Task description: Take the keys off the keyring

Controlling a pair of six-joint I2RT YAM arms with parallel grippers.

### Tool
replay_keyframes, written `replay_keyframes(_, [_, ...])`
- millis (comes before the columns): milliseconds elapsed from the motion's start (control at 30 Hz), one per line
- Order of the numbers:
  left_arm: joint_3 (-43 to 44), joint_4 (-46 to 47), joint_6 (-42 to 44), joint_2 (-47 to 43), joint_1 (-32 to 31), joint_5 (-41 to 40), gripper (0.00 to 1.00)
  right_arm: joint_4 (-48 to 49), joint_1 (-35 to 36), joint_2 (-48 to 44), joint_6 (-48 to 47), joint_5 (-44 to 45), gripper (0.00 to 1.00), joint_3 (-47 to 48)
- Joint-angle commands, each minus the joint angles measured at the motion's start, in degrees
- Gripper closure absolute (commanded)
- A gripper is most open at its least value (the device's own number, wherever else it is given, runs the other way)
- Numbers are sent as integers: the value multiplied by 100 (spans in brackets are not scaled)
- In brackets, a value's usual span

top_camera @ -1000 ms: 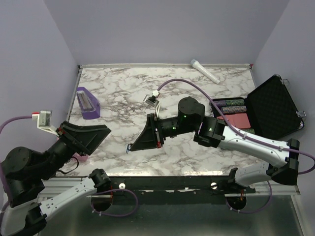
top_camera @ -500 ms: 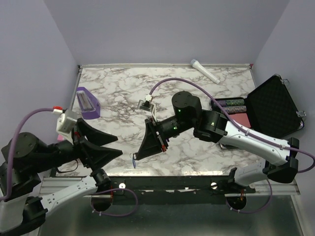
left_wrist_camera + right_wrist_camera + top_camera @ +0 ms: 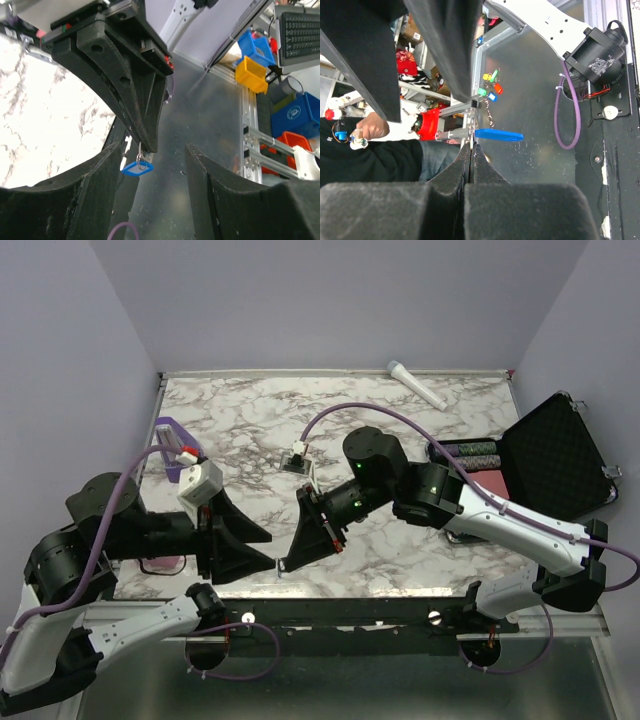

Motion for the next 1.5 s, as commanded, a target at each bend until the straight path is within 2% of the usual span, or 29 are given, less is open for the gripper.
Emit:
replay_keyframes(0, [18, -265, 108, 246, 37, 382, 39, -184, 35, 15, -156, -58, 99, 206])
replay_keyframes(133, [53, -309, 152, 333, 37, 285, 41, -184, 43, -29, -165, -76, 99, 171])
replay_keyframes(367, [62, -467, 187, 518, 46, 303, 50, -211, 43, -125, -165, 3, 99, 118])
replay_keyframes(667, [-53, -634, 249, 492, 46, 250, 52, -193, 43, -213, -165, 56, 99, 92])
replay_keyframes(1133, [-132, -740, 275, 501, 46, 470, 68, -211, 43, -231, -156, 188, 99, 136])
replay_keyframes(1200, [-132, -714, 275, 518, 46, 470, 73, -202, 35, -222, -156, 188, 99, 144])
replay_keyframes(1333, [-167, -661, 231, 519, 46, 444, 97, -176, 35, -231, -139, 232, 99, 136])
replay_keyframes(1467, [-290, -564, 161, 475, 46, 444, 100, -167, 35, -222, -130, 267, 99, 153])
